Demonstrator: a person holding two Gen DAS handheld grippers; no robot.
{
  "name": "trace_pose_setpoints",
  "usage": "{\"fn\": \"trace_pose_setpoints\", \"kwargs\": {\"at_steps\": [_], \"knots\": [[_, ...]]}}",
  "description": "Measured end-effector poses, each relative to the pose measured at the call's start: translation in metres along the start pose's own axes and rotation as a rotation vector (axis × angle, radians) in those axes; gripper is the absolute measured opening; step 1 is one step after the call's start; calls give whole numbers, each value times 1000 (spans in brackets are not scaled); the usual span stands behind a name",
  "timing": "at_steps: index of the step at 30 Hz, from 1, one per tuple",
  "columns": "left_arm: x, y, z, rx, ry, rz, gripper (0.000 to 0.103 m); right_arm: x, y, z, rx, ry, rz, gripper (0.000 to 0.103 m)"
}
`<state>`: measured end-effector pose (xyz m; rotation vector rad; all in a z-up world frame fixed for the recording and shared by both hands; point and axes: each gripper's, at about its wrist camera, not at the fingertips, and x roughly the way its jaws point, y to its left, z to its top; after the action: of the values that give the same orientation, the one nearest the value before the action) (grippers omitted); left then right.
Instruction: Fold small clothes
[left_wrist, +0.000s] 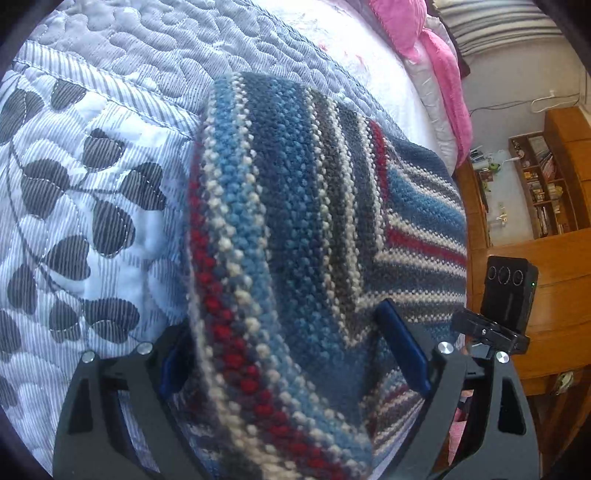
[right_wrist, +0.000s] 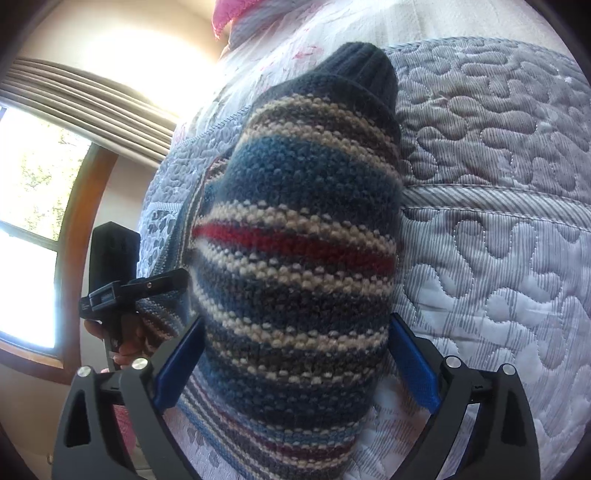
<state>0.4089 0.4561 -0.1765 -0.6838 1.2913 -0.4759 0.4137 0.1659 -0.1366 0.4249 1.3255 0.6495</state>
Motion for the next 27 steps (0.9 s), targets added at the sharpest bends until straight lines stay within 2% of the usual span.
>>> {"fn": "trace_pose_setpoints", "kwargs": {"at_steps": [2,3,6,7,10,14,18,24,27], "knots": [[0,-2,-5,19,-5,15,86,11,-5,0,35,2,35,93],[1,-4,-7,31,-4,30,77,14,-5,0,39,-8,35,91],[-2,-4,-14,46,-9,25,56,8,-3,-6,26,-38,51,70],[-4,-4,-16,44,-16,16,52,4,-3,-8,30,-43,70,68],[-9,-14,-25,71,-57,31,47,-5,2,-13,25,-50,88,62],[-15,-37,-43,90,-78,-1,44,-34,10,-27,-8,-58,114,61],[-14,-76,-77,116,-65,-45,43,-78,7,-55,-50,-57,125,61],[7,-145,-130,165,-46,-138,43,-155,-31,-112,-31,-83,97,61],[29,-184,-150,226,-38,-130,43,-190,-55,-138,-12,-114,76,61]]}}
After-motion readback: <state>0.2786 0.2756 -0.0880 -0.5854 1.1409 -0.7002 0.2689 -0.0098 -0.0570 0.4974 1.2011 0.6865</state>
